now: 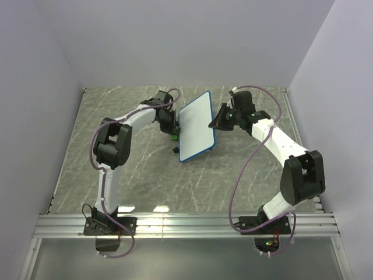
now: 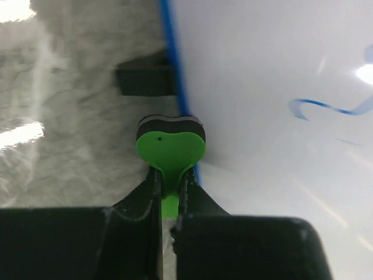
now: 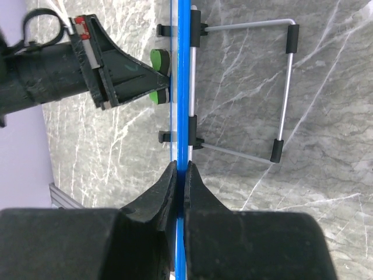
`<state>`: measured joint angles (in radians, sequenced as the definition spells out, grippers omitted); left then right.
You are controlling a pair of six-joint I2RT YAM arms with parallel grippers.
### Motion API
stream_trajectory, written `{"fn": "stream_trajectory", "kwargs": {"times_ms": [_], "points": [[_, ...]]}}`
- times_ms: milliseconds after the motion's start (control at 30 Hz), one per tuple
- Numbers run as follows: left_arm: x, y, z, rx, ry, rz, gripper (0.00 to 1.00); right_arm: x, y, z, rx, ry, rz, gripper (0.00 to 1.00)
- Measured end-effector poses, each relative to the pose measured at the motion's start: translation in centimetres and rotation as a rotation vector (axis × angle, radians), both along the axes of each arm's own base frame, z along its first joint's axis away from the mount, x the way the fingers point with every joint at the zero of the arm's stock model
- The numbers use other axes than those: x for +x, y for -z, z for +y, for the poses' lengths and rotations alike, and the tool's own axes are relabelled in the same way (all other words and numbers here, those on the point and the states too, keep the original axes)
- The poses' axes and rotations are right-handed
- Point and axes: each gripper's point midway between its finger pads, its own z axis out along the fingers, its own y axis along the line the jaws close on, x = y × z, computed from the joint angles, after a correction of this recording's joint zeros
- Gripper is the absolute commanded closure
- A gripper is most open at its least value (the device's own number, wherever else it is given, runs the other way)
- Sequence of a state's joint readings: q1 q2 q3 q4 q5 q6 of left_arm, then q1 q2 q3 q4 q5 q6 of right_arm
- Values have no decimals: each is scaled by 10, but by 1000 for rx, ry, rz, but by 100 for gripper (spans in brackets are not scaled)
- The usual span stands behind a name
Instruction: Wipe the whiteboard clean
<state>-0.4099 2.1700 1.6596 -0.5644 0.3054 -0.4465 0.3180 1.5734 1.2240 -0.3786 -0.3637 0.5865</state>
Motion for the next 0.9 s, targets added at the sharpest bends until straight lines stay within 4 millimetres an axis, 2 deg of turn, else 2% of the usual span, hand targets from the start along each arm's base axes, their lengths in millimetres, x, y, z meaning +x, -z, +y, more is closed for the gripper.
{"fn": "stream_trajectory", "kwargs": {"times_ms": [133, 367, 467, 533, 600, 700, 800, 900], "points": [[-2, -30, -26, -3, 55, -59, 100, 0, 0, 0, 0, 1, 0, 100], [-14, -131, -95, -161, 198, -242, 100, -1, -1, 2, 6, -5, 1, 100], [-23, -153, -106, -244, 257, -254, 100, -1, -1, 3, 7, -7, 0, 100], [-22, -155, -108, -261, 266, -248, 100, -1, -1, 3, 7, -8, 0, 100], [-16, -149, -109, -263, 264, -236, 100, -1, -1, 3, 7, -8, 0, 100], [3, -124, -107, -246, 237, -199, 100, -1, -1, 2, 4, -9, -2, 100], [28, -102, -93, -224, 183, -161, 100, -1, 4, -2, -2, 9, 14, 100], [52, -79, -67, -191, 110, -137, 100, -1, 2, 1, 5, 3, 7, 100]]}}
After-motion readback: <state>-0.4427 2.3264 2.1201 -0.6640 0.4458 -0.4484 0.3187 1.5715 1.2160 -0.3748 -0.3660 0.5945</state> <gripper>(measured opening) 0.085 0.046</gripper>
